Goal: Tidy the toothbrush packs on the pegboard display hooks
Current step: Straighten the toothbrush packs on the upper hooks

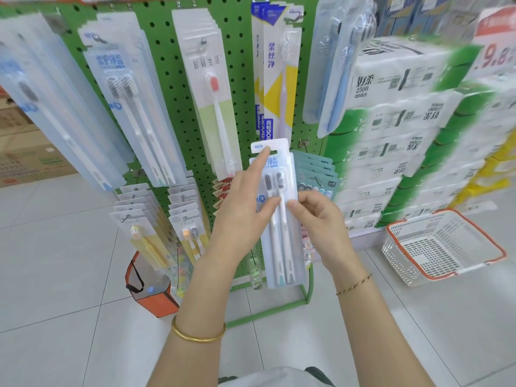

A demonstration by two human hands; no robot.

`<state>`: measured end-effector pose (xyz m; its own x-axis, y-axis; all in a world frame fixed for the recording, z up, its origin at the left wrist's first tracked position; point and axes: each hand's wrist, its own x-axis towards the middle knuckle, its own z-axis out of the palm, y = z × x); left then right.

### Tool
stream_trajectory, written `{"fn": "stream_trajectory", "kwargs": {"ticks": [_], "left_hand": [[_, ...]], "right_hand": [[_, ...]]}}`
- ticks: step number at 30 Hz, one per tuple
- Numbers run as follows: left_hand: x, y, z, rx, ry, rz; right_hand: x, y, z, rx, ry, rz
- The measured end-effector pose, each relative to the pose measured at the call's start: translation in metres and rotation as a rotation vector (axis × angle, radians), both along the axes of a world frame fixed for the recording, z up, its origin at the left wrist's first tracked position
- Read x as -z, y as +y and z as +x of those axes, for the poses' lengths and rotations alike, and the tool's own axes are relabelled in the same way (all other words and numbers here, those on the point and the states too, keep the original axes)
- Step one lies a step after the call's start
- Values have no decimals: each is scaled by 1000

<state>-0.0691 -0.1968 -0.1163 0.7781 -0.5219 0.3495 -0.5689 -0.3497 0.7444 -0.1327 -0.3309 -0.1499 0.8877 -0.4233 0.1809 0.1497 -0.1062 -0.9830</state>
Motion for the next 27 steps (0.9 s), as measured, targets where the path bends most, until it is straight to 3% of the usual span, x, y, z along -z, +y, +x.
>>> {"fn": "stream_trajectory", "kwargs": {"ticks": [8,13,16,19,21,27], "left_hand": [[-3,-2,3,-9,67,61],[-3,-12,3,57,317,-151],[-7,-20,-2,20,420,-285],[-8,-26,1,-61,461,-445],[-9,-26,7,-87,586,-586],[-11,-21,13,62,851,-872]], "right_hand": [[-2,2,2,30,-12,-102],[3,7,6,231,-13,-613],[1,14,7,269,-92,-737],[4,17,9,204,-99,-720],[5,16,8,107,-80,-589],[6,9,6,155,41,-400]]}}
